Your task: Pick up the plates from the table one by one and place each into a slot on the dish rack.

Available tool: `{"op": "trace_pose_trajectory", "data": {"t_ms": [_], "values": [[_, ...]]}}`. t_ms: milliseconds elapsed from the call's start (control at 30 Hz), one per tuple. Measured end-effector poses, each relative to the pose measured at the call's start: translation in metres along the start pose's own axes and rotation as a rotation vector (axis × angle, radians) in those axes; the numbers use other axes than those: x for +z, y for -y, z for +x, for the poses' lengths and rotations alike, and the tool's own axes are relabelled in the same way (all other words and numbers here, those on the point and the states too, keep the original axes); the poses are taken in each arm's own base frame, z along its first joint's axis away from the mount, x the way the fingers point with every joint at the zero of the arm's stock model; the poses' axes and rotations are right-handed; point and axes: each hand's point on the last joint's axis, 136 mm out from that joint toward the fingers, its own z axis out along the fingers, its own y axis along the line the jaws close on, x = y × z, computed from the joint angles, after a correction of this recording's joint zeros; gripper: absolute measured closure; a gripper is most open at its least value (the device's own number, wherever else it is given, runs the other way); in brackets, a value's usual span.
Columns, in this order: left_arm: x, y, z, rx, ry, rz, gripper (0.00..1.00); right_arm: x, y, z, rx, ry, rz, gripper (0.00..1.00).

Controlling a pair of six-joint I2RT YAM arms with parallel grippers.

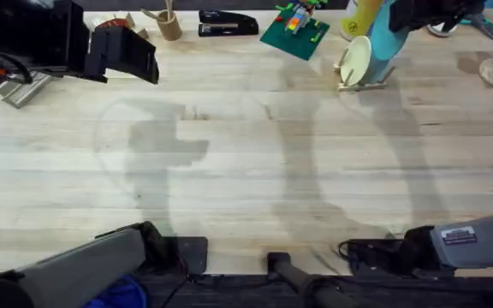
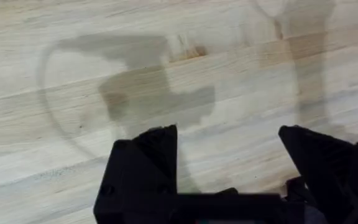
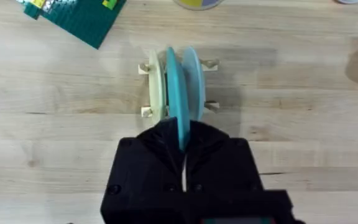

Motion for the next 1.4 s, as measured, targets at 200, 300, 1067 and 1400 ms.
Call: {"op": "trace_pose_trajectory", "data": {"t_ms": [200,300,1067,1400], "values": [[0.000,0.000,0.000,0.000,0.000,0.000,0.006,0.008,-0.001,0.002,-0.005,-0.021,-0.001,0.966],[0.000,0.000,0.000,0.000,0.000,0.000,0.006,0.017,-0.001,0.005,-0.007,-0.041,-0.001,0.966],[0.000,0.000,0.000,0.000,0.000,0.000,0.007,0.064,-0.005,0.013,-0.031,-0.116,-0.003,0.967],[0.000,0.000,0.000,0.000,0.000,0.000,0.007,0.069,-0.006,0.014,-0.032,-0.125,-0.003,0.967]]}}
